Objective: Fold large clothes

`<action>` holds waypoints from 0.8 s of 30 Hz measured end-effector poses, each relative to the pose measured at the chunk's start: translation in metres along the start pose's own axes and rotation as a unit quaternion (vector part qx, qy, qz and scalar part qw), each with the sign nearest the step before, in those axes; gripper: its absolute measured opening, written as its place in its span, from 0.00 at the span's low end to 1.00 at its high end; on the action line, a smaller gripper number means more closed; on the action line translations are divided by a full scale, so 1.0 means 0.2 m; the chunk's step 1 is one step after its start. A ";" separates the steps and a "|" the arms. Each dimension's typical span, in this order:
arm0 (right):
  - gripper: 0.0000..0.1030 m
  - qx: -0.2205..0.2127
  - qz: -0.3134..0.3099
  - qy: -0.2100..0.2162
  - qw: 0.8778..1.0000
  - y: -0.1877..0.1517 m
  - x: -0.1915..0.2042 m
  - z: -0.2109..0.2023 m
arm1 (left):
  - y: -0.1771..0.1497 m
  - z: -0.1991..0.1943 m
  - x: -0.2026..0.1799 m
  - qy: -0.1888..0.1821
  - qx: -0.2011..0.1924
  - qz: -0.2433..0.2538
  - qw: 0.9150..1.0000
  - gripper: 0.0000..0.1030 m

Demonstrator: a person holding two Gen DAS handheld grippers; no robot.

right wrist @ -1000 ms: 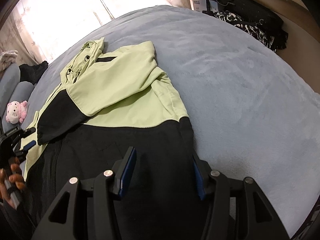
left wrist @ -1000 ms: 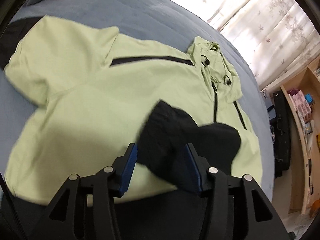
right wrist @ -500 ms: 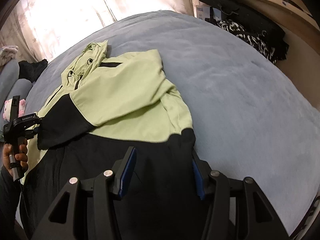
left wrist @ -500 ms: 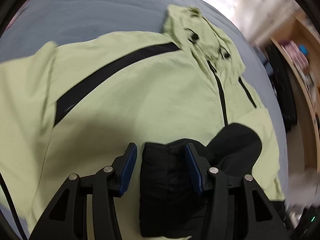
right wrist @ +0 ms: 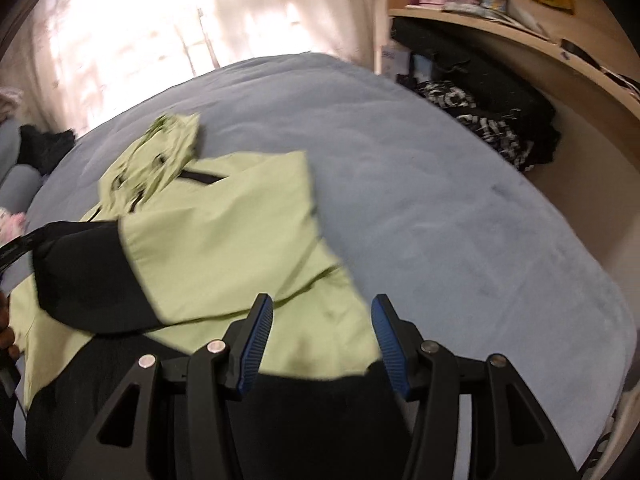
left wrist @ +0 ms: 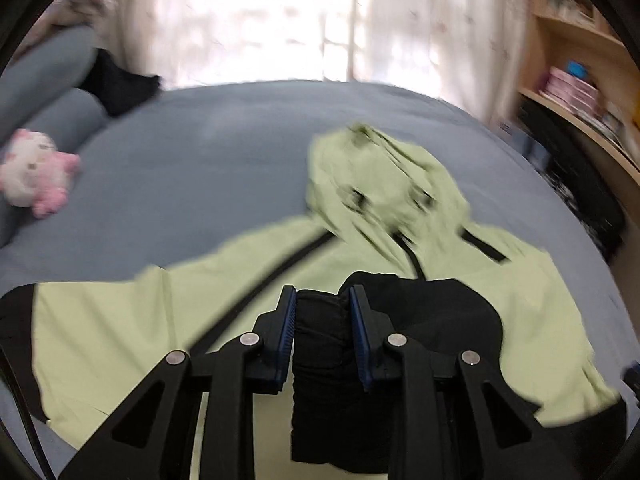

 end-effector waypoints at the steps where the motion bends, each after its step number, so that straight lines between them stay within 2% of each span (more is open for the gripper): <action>1: 0.51 0.000 0.002 -0.003 1.000 0.01 -0.02 0.02 | 0.01 0.04 0.03 0.022 -0.002 -0.013 1.000 0.25; 3: 0.51 0.008 0.002 -0.006 1.000 0.04 -0.04 0.08 | -0.02 0.21 0.12 0.057 0.034 -0.046 0.997 0.26; 4: 0.51 0.013 -0.003 0.001 1.000 0.06 -0.05 0.12 | -0.05 0.29 0.14 0.061 0.056 -0.059 0.995 0.26; 6: 0.51 0.030 -0.015 0.025 0.999 0.10 -0.05 0.21 | -0.14 0.46 0.22 0.056 0.126 -0.092 0.986 0.29; 7: 0.51 0.037 -0.019 0.039 0.998 0.11 -0.04 0.25 | -0.16 0.47 0.23 0.048 0.135 -0.101 0.985 0.30; 8: 0.51 0.047 -0.025 0.057 0.997 0.13 -0.04 0.31 | -0.16 0.46 0.24 0.037 0.127 -0.108 0.985 0.30; 10: 0.51 0.066 -0.032 0.085 0.994 0.16 -0.03 0.40 | -0.17 0.43 0.24 0.021 0.133 -0.109 0.985 0.45; 13: 0.51 0.110 -0.048 0.120 0.985 0.16 0.00 0.57 | -0.19 0.40 0.23 0.008 0.144 -0.101 0.984 0.49; 14: 0.30 0.125 -0.062 0.134 0.981 0.15 0.02 0.63 | -0.19 0.40 0.22 0.012 0.148 -0.090 0.985 0.49; 15: 0.11 0.130 -0.069 0.139 0.979 0.14 0.03 0.66 | -0.20 0.41 0.21 0.017 0.148 -0.079 0.986 0.44; 16: 0.11 0.134 -0.065 0.132 0.980 0.13 0.01 0.68 | -0.19 0.40 0.20 0.020 0.146 -0.070 0.987 0.29; 17: 0.10 0.125 -0.055 0.129 0.982 0.14 -0.02 0.66 | -0.18 0.40 0.16 0.012 0.145 -0.058 0.988 0.23; 19: 0.09 0.095 -0.026 0.119 0.988 0.15 -0.09 0.61 | -0.17 0.38 0.11 0.012 0.132 -0.039 0.990 0.23; 22: 0.09 0.118 -0.024 0.106 0.987 0.06 -0.13 0.69 | -0.18 0.44 0.07 0.061 0.112 -0.011 0.992 0.23; 23: 0.09 0.117 -0.030 0.102 0.987 0.05 -0.12 0.70 | -0.18 0.46 0.07 0.067 0.116 -0.013 0.991 0.23; 24: 0.13 0.116 -0.037 0.097 0.988 0.07 -0.11 0.68 | -0.18 0.48 0.07 0.069 0.118 -0.021 0.990 0.23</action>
Point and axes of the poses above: each gripper's, at about its wrist camera, not at the fingertips, and z roughly the way its jaws point, x to its left, y to its top, the point moved 5 cm from there along z, roughly the way its jaws point, and after that the axes turned 10 degrees about -z, right-handed, at the moved point
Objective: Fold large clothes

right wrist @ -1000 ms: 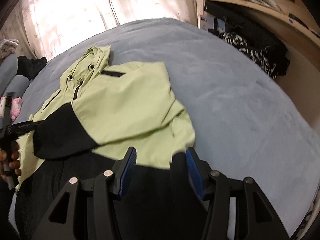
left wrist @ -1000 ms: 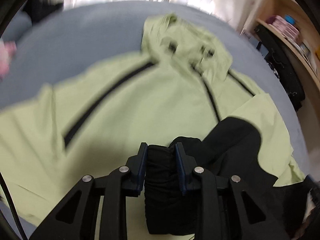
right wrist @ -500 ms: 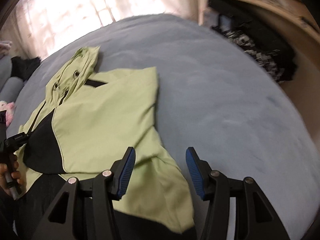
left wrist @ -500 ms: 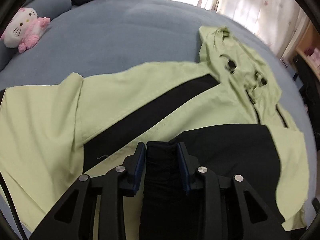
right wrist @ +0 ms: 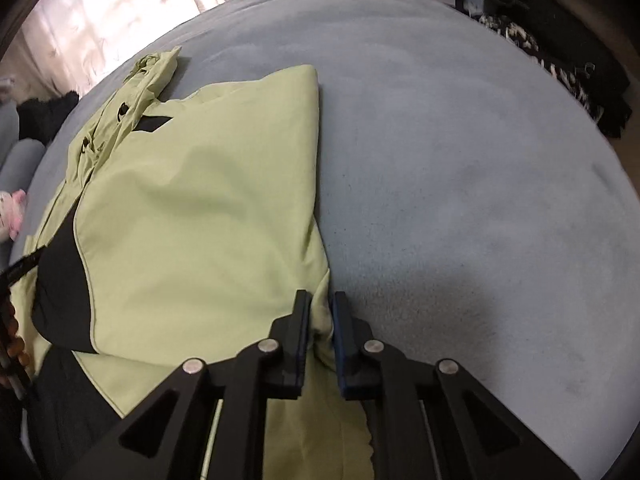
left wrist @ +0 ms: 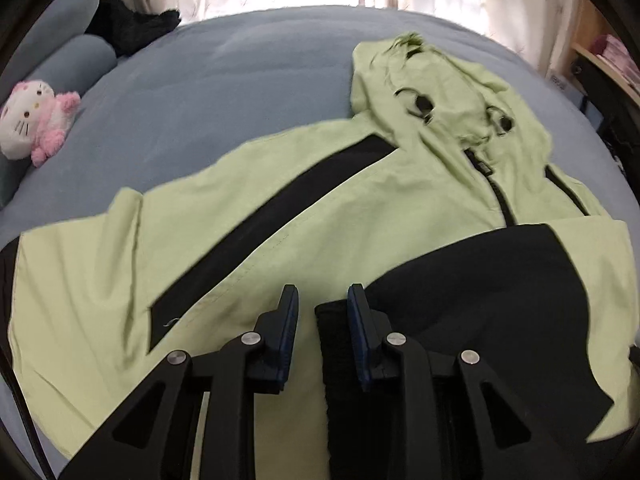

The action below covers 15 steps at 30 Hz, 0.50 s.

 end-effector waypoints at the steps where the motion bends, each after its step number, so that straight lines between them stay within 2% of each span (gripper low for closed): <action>1: 0.14 0.004 0.000 -0.003 1.000 0.01 0.00 -0.02 | 0.01 0.00 0.01 -0.006 0.001 -0.012 1.000 0.24; 2: 0.15 0.004 0.004 0.001 1.000 0.03 0.00 -0.05 | 0.02 -0.01 0.02 -0.014 0.006 -0.021 1.000 0.25; 3: 0.18 -0.005 0.013 0.017 1.000 0.06 0.00 -0.10 | 0.03 -0.01 0.03 -0.031 0.019 -0.033 0.999 0.32; 4: 0.22 -0.015 0.018 0.032 0.999 0.11 -0.01 -0.14 | 0.03 -0.01 0.04 -0.044 0.028 -0.041 0.998 0.45; 6: 0.51 -0.037 0.019 0.051 0.998 0.20 0.00 -0.19 | 0.05 -0.01 0.07 -0.054 0.029 -0.053 0.997 0.48; 8: 0.62 -0.053 0.022 0.040 0.998 0.33 0.00 -0.19 | 0.07 -0.03 0.09 -0.041 0.013 -0.057 0.997 0.48; 11: 0.62 -0.050 0.036 0.033 0.998 0.48 -0.03 -0.08 | 0.08 -0.10 0.07 -0.056 -0.006 -0.061 0.997 0.48; 12: 0.62 -0.043 0.047 0.031 0.997 0.53 -0.05 -0.02 | 0.07 -0.13 0.04 -0.071 -0.012 -0.057 0.996 0.48; 14: 0.62 -0.025 0.070 0.032 0.997 0.59 -0.07 0.11 | 0.04 -0.16 -0.02 -0.089 -0.011 -0.041 0.995 0.48; 15: 0.58 -0.013 0.079 0.038 0.996 0.60 -0.08 0.17 | 0.01 -0.17 -0.07 -0.096 -0.006 -0.025 0.995 0.48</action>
Point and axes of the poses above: each gripper's, at about its wrist camera, not at the fingertips, and z roughly the way its jaws point, x to its left, y to its top, the point moved 5 cm from there along z, roughly the way its jaws point, and after that the axes turned 10 degrees about -z, right-handed, at the moved point
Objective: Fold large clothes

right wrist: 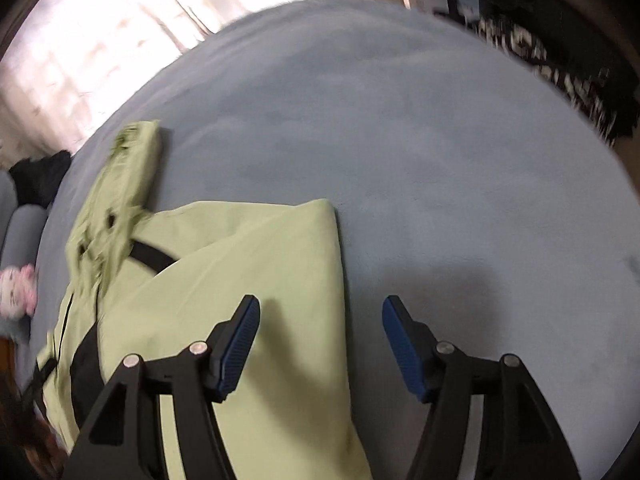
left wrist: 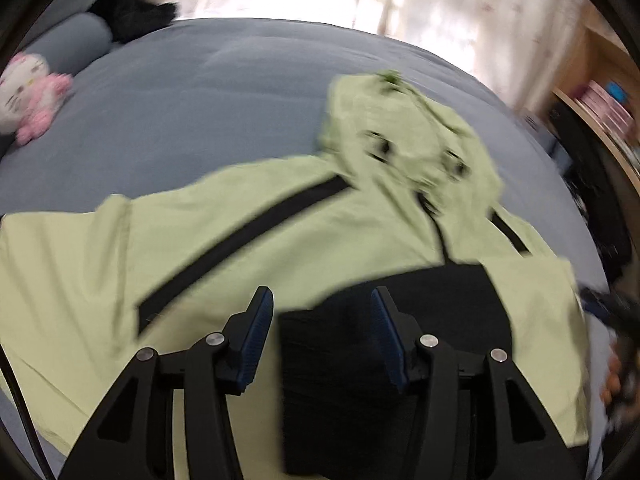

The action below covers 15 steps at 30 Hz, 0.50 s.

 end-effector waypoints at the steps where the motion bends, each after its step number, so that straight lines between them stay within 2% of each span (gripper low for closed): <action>1: 0.49 0.005 0.005 0.008 1.000 0.01 0.01 0.05 | -0.03 0.01 -0.05 -0.004 0.007 0.017 1.000 0.48; 2: 0.21 0.004 -0.001 0.004 1.000 0.02 0.01 0.08 | -0.06 0.03 -0.10 -0.002 0.013 0.036 0.999 0.48; 3: 0.09 0.006 -0.012 -0.032 0.999 0.03 0.00 0.11 | -0.10 0.05 -0.13 0.005 0.016 0.052 0.998 0.48; 5: 0.09 0.008 0.002 -0.072 0.997 0.01 -0.07 0.15 | -0.14 0.13 -0.16 0.040 0.016 0.078 0.996 0.48; 6: 0.09 0.007 0.022 -0.057 0.998 0.01 -0.10 0.16 | -0.16 0.18 -0.15 0.057 0.022 0.083 0.995 0.48; 8: 0.09 0.008 0.026 -0.056 0.998 0.01 -0.11 0.13 | -0.17 0.21 -0.14 0.061 0.011 0.085 0.994 0.48; 11: 0.14 0.003 -0.001 -0.105 0.994 -0.02 -0.07 0.02 | -0.18 0.18 -0.18 0.067 -0.001 0.101 0.993 0.48; 14: 0.14 -0.024 -0.021 -0.096 0.995 -0.07 0.03 -0.13 | -0.19 0.10 -0.17 0.054 0.017 0.082 0.995 0.48; 15: 0.14 -0.029 -0.024 -0.078 0.996 -0.11 0.09 -0.18 | -0.19 0.07 -0.17 0.051 0.026 0.067 0.996 0.48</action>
Point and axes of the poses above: each gripper's, at about its wrist camera, not at the fingertips, and z roughly the way its jaws point, x to its left, y to its top, the point moved 5 cm from there along z, roughly the way its jaws point, and after that the axes turned 10 degrees about -z, right-handed, at the moved point
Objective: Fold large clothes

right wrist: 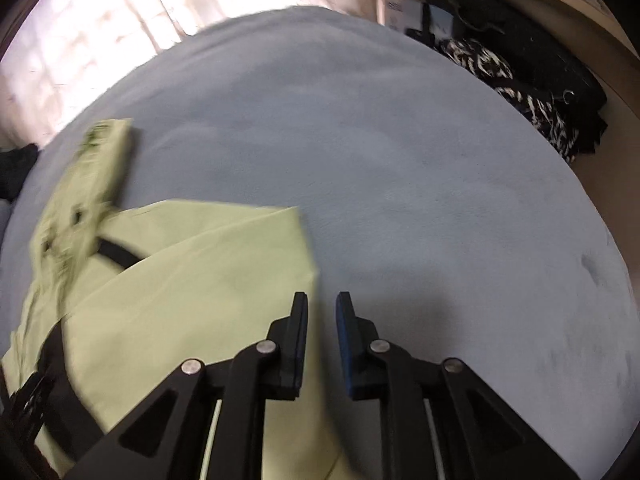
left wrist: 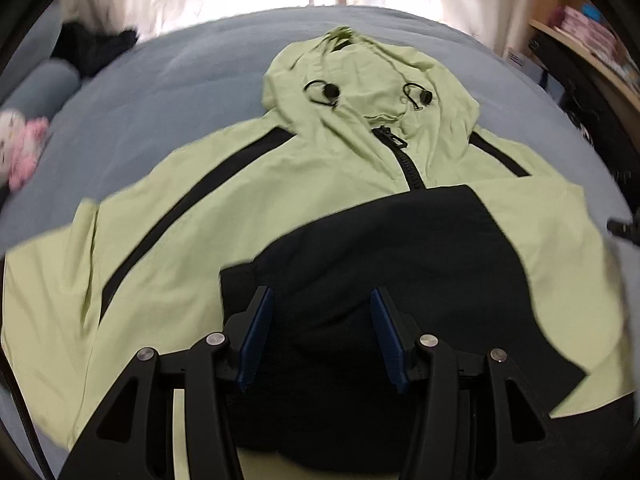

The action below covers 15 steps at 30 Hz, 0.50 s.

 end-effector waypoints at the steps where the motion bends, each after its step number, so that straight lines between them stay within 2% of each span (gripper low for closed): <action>1: 0.14 -0.002 -0.001 0.018 1.000 -0.03 0.04 -0.03 | 0.00 -0.04 0.01 -0.010 0.004 -0.014 1.000 0.48; 4: 0.14 0.000 -0.016 0.064 0.998 -0.14 0.23 -0.14 | -0.03 -0.18 0.02 -0.036 -0.023 -0.043 0.998 0.48; 7: 0.14 0.014 -0.051 0.114 0.992 -0.29 0.48 -0.19 | -0.10 -0.30 -0.01 -0.041 -0.045 -0.048 0.997 0.48; 10: 0.14 0.032 -0.081 0.158 0.983 -0.45 0.69 -0.19 | -0.19 -0.30 -0.02 -0.041 -0.037 -0.055 0.997 0.48; 12: 0.14 0.036 -0.099 0.157 0.982 -0.52 0.77 -0.16 | -0.25 -0.24 -0.04 -0.039 -0.018 -0.060 0.997 0.48; 15: 0.11 0.035 -0.094 0.138 0.985 -0.52 0.71 -0.09 | -0.33 -0.10 -0.02 -0.013 0.018 -0.059 0.998 0.48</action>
Point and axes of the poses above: each gripper's, at about its wrist camera, not at the fingertips, and z roughly the way its jaws point, x to its left, y to its top, the point moved 5 cm from there along z, roughly the way its jaws point, and after that the axes turned 10 degrees about -z, right-handed, at the moved point
